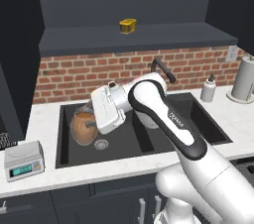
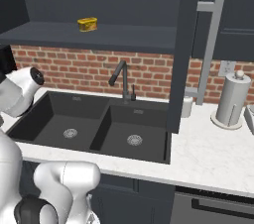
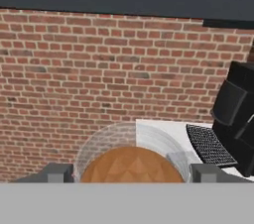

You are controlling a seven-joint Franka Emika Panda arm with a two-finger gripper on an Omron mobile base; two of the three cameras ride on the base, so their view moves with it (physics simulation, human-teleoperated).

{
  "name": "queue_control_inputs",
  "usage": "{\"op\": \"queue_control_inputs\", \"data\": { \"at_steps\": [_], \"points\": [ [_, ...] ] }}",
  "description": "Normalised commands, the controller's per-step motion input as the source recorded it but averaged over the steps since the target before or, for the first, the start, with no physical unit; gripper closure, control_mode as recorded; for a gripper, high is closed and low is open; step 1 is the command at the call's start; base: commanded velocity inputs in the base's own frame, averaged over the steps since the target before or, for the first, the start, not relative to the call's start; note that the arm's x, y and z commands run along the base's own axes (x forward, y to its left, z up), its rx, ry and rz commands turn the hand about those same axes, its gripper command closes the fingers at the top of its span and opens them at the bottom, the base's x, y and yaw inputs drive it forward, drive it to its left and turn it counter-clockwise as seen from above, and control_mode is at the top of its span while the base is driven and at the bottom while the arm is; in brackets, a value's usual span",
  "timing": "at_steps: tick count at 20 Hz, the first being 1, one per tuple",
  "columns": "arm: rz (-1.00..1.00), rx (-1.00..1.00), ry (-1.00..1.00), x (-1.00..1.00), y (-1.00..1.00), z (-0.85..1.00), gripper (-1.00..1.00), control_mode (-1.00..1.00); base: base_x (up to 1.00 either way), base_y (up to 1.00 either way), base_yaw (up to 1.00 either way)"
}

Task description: Pick the honey bottle and place it on the digital scale for weighing, and close the cabinet.

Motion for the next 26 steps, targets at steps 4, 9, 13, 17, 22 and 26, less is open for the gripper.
{"op": "queue_control_inputs", "data": {
  "at_steps": [4,9,13,17,22,26],
  "points": [
    [0.10,0.00,0.02,0.48,0.65,-0.09,1.00,-1.00,0.00,0.00,0.00],
    [0.10,0.00,0.11,0.46,0.55,-0.11,1.00,-1.00,0.00,0.00,0.00],
    [0.09,0.00,0.06,0.33,0.67,-0.31,1.00,-1.00,0.00,0.00,0.00],
    [0.08,0.00,0.03,0.22,0.64,-0.33,1.00,-1.00,0.00,0.00,0.00],
    [0.05,0.00,0.00,0.21,0.50,-0.29,1.00,-1.00,0.00,0.00,0.00],
    [0.00,-0.02,0.00,0.27,0.49,-0.21,1.00,-1.00,0.00,0.00,0.00]
  ]
}}
